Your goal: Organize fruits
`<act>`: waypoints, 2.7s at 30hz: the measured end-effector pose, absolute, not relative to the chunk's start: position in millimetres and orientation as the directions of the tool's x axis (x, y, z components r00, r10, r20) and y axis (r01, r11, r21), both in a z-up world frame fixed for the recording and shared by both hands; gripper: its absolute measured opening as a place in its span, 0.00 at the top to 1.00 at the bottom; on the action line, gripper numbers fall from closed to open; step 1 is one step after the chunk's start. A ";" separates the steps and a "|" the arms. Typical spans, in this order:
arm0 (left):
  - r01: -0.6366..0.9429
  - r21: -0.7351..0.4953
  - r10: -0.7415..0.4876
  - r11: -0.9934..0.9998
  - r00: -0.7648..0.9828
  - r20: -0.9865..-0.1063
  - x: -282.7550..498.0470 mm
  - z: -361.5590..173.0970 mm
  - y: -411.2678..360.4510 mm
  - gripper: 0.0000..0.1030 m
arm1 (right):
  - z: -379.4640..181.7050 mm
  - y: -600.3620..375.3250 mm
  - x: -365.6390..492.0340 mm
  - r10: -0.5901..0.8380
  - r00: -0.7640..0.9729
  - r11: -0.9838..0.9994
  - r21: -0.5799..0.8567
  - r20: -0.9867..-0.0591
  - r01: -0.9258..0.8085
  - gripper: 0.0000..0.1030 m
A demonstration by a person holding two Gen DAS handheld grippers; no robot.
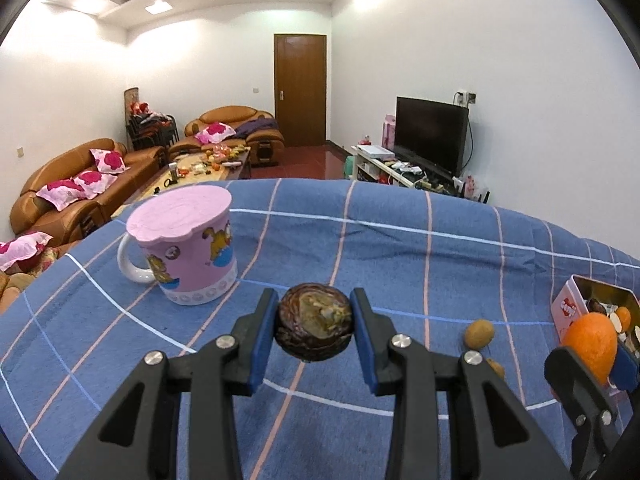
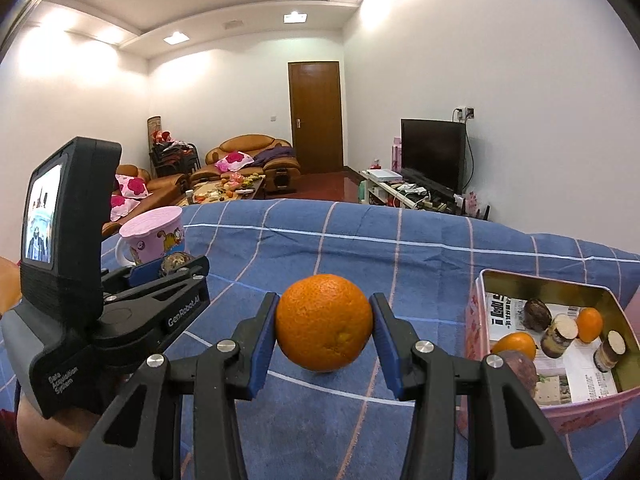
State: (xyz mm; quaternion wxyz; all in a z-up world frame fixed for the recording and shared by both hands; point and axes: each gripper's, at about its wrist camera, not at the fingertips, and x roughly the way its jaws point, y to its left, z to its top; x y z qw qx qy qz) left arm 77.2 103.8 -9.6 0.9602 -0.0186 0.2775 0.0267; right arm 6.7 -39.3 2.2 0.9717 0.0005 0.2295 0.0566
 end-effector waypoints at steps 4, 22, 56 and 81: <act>-0.068 -0.016 0.050 0.998 0.852 -0.520 69.9 -8.8 100.4 0.62 | 1.9 -40.9 -2.9 0.105 0.889 0.994 0.024 -0.445 -0.105 0.54; -0.081 -0.008 0.067 0.997 0.869 -0.491 40.5 -7.4 84.6 0.62 | 3.4 -53.6 -23.3 0.091 0.896 0.995 0.003 -0.434 -0.100 0.54; 0.071 0.028 -0.049 0.997 0.875 -0.482 4.5 -3.3 -17.2 0.62 | 7.7 -130.5 -57.3 -0.009 0.904 1.000 -0.024 -0.428 -0.002 0.54; 0.222 0.080 -0.163 0.972 0.877 -0.453 -11.1 3.6 -115.2 0.62 | 13.7 -228.2 -77.7 -0.148 0.901 0.988 -0.026 -0.407 0.151 0.54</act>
